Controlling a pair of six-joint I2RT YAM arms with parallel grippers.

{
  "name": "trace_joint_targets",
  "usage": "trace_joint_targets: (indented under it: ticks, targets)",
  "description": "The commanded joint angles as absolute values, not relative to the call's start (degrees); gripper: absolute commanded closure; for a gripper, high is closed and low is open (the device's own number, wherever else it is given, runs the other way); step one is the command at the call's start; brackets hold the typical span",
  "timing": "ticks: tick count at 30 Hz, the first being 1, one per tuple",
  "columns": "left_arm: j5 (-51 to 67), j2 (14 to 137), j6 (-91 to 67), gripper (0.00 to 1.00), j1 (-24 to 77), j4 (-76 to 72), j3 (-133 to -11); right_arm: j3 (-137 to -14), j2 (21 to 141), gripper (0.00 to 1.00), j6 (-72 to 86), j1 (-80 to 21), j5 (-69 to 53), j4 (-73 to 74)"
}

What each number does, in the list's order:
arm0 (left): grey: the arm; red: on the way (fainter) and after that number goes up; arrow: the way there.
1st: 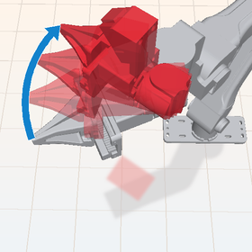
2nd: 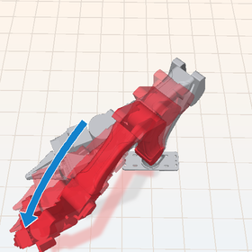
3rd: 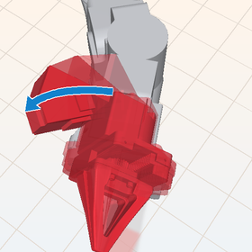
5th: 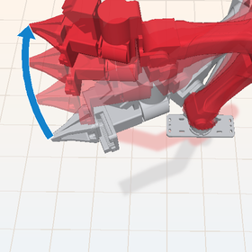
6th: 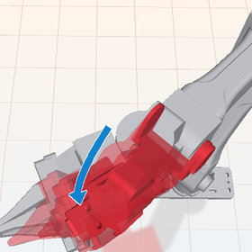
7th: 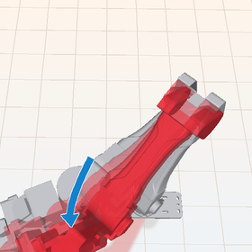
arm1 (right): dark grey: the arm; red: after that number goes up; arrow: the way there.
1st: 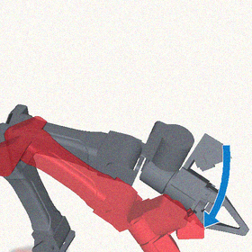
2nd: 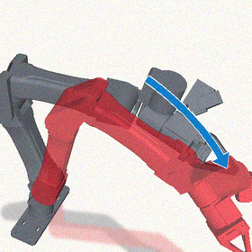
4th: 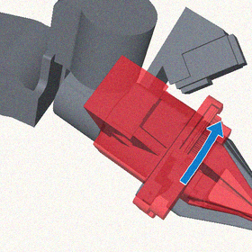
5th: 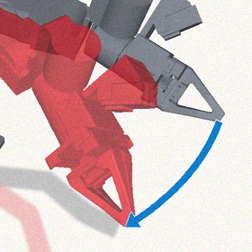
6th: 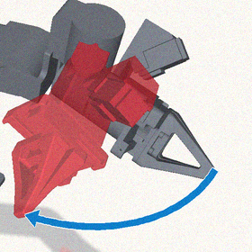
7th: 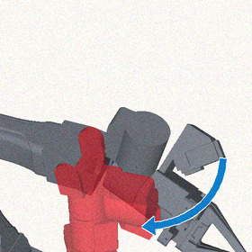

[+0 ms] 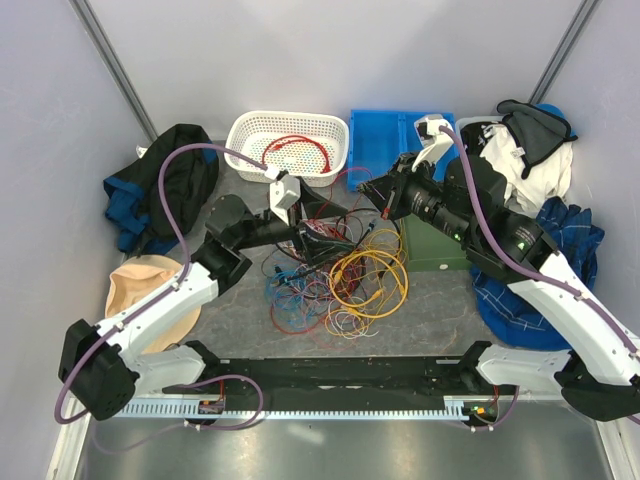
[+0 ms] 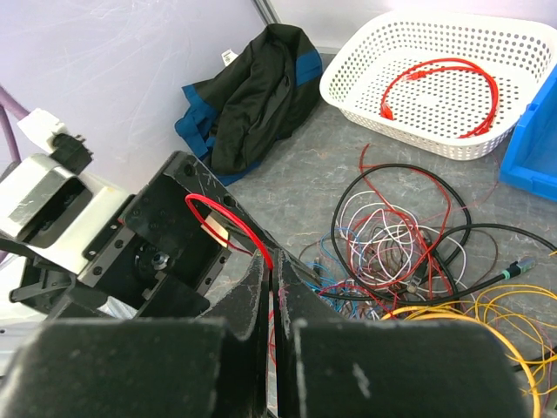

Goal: Untangle the cables

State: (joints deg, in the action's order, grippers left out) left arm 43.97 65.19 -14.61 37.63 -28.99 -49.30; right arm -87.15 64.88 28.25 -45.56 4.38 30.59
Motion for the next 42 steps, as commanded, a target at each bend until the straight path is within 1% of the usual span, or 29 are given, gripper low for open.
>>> trace_joint_targets:
  ticks: [1, 2, 3, 4, 5, 6, 7, 11, 12, 13, 14, 16, 17, 19, 21, 25, 26, 27, 29, 30, 32, 33, 35, 36, 37, 38, 39, 40, 42]
  targets:
    - [48.4, 67.4, -17.2, 0.20, 37.4, -34.3, -51.1, -89.6, 65.0, 1.00, 27.9, -45.4, 4.3, 29.7]
    - [49.1, 67.8, -17.6, 0.27, 37.4, -34.6, -51.4, -89.6, 65.1, 1.00, 27.9, -45.4, 4.4, 29.6]
    - [50.3, 68.7, -17.8, 0.51, 37.4, -34.7, -51.8, -89.6, 65.2, 1.00, 27.9, -45.4, 4.6, 29.6]
    - [50.5, 69.1, -18.0, 0.63, 37.4, -34.5, -52.4, -89.4, 65.3, 1.00, 27.8, -45.4, 4.8, 29.7]
    - [50.7, 69.3, -18.0, 0.72, 37.4, -34.4, -52.5, -89.1, 65.2, 1.00, 27.7, -45.4, 5.4, 29.7]
    - [50.9, 69.4, -17.8, 0.89, 37.4, -34.1, -52.6, -88.7, 65.0, 1.00, 27.4, -45.4, 5.8, 29.7]
    - [50.7, 69.5, -17.4, 0.98, 37.4, -32.9, -53.2, -88.6, 64.8, 1.00, 27.3, -45.3, 5.9, 29.7]
    - [49.0, 70.2, -18.2, 0.98, 36.5, -27.9, -55.9, -87.4, 64.3, 0.99, 27.0, -45.2, 7.0, 29.7]
    - [47.5, 70.7, -18.8, 0.98, 36.1, -26.5, -56.6, -86.9, 64.1, 0.90, 27.1, -45.2, 7.1, 29.7]
    - [47.0, 71.5, -20.2, 0.98, 35.0, -24.6, -58.3, -86.7, 63.7, 0.77, 27.0, -45.2, 7.2, 29.5]
    - [46.7, 72.0, -21.0, 0.98, 34.3, -24.2, -59.0, -86.2, 63.4, 0.48, 26.9, -45.2, 7.4, 29.4]
    - [45.7, 73.4, -23.9, 0.98, 32.2, -23.6, -61.0, -85.3, 62.5, 0.27, 26.9, -45.2, 8.3, 29.4]
    - [45.0, 73.9, -24.8, 0.98, 31.4, -22.8, -61.8, -84.9, 62.1, 0.12, 27.0, -45.2, 8.9, 29.4]
    - [43.0, 75.1, -27.5, 0.98, 28.9, -21.8, -64.5, -83.6, 60.9, 0.02, 27.1, -45.2, 10.5, 29.3]
    - [41.8, 78.1, -29.6, 0.98, 27.3, -20.1, -66.9, -82.1, 60.2, 0.02, 27.1, -45.2, 11.5, 29.2]
    - [41.5, 84.6, -34.5, 0.98, 23.4, -17.6, -76.7, -78.0, 56.9, 0.02, 27.5, -45.2, 15.7, 28.7]
    - [41.2, 87.9, -34.8, 0.98, 22.9, -16.6, -79.1, -76.8, 56.1, 0.02, 28.0, -45.2, 16.2, 27.7]
    - [40.5, 89.4, -35.0, 0.98, 22.4, -14.5, -84.0, -73.8, 54.2, 0.02, 28.2, -45.2, 16.5, 27.0]
    - [39.9, 92.9, -35.2, 0.98, 20.8, -13.2, -89.4, -70.2, 52.0, 0.02, 29.2, -45.2, 16.7, 24.2]
    - [39.4, 96.6, -36.0, 0.98, 20.2, -12.4, -94.8, -66.7, 50.0, 0.02, 29.5, -45.2, 16.8, 23.3]
    - [39.4, 100.3, -37.0, 0.98, 18.4, -12.1, -100.6, -63.7, 48.3, 0.02, 29.9, -45.2, 17.3, 21.7]
    - [39.1, 104.5, -37.6, 0.98, 17.8, -11.9, -106.9, -61.3, 47.1, 0.02, 30.2, -45.2, 17.5, 21.5]
    - [39.0, 109.1, -37.8, 0.98, 16.6, -9.8, -113.9, -59.0, 46.1, 0.02, 30.1, -45.1, 17.9, 20.8]
    - [38.8, 111.4, -38.0, 0.98, 16.4, -9.0, -121.3, -56.9, 45.2, 0.02, 30.5, -45.2, 18.2, 20.6]
    - [38.7, 116.1, -38.2, 0.98, 15.7, -7.1, -124.9, -55.6, 44.7, 0.02, 30.5, -45.2, 18.2, 19.8]
    - [38.2, 118.2, -38.4, 0.98, 15.4, -6.7, -128.2, -53.6, 44.6, 0.02, 30.3, -45.2, 18.0, 19.5]
    - [37.6, 120.0, -39.4, 0.98, 14.7, -6.4, -134.4, -52.7, 44.0, 0.02, 30.3, -45.2, 18.4, 19.3]
    - [37.2, 123.6, -39.9, 0.98, 14.4, -6.2, -137.2, -51.9, 43.9, 0.02, 30.2, -45.2, 18.4, 18.7]
    - [35.7, 125.8, -41.5, 0.98, 13.5, -7.1, -141.7, -49.6, 43.5, 0.02, 29.8, -45.2, 18.9, 18.5]
